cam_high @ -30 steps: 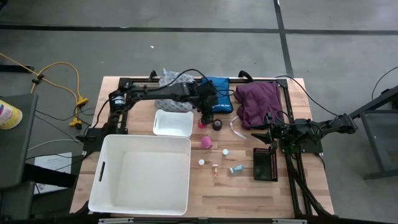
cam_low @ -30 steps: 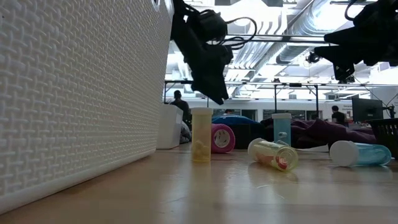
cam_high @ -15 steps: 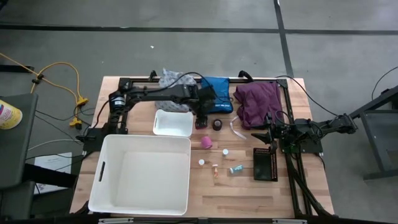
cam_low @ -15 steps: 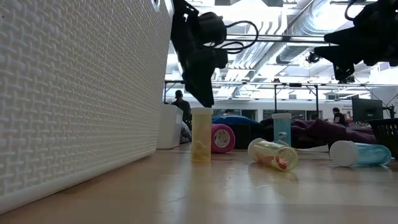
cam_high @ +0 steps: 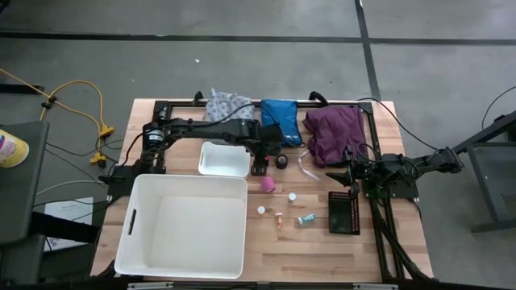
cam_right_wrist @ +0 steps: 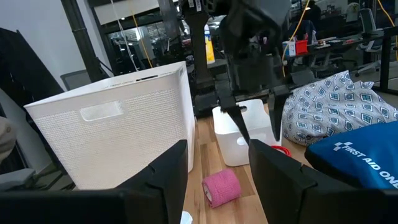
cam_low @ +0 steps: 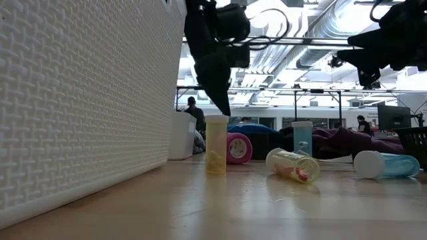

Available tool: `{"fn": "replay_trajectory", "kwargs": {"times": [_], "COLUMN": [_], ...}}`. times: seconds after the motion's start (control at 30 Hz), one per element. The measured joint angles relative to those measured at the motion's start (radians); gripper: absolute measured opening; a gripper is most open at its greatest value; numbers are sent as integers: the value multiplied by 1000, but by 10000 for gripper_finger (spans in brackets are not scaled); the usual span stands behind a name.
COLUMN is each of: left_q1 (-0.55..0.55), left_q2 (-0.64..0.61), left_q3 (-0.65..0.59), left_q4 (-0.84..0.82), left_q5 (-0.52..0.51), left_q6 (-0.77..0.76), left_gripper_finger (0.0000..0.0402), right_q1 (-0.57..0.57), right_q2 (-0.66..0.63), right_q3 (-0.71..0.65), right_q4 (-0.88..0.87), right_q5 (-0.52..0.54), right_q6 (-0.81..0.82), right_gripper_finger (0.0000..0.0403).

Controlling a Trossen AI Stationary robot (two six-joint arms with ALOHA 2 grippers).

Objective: Pick & place medical supplies in basket/bin
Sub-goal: Put the red bandage into the white bin

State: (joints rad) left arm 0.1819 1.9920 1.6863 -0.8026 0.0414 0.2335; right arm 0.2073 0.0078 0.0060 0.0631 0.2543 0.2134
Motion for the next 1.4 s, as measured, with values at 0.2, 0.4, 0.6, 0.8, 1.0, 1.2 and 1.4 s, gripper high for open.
{"fn": "replay_trajectory", "kwargs": {"times": [0.2, 0.4, 0.6, 0.8, 1.0, 1.2, 1.4], "left_q1": [3, 4, 6, 6, 6, 6, 6], "left_q2": [23, 47, 67, 79, 88, 88, 88], "left_q3": [-2, 1, -1, -1, -2, -2, -2], "left_q4": [-19, -16, -33, -42, -52, -51, -52], "left_q5": [5, 9, 13, 12, 12, 9, 7], "left_q6": [-23, -48, -69, -80, -99, -103, -103], "left_gripper_finger": [202, 202, 202, 202, 202, 200, 167], "right_q1": [0, 0, 0, 0, 0, 0, 0], "right_q2": [0, 2, 2, 2, 2, 2, 2], "right_q3": [0, 0, 0, 0, 0, 0, 0], "right_q4": [0, 0, 0, 0, 0, 0, 0], "right_q5": [0, 0, 0, 0, 0, 0, 0], "right_q6": [0, 0, 0, 0, 0, 0, 0], "right_gripper_finger": [158, 158, 158, 158, 158, 158, 158]}}
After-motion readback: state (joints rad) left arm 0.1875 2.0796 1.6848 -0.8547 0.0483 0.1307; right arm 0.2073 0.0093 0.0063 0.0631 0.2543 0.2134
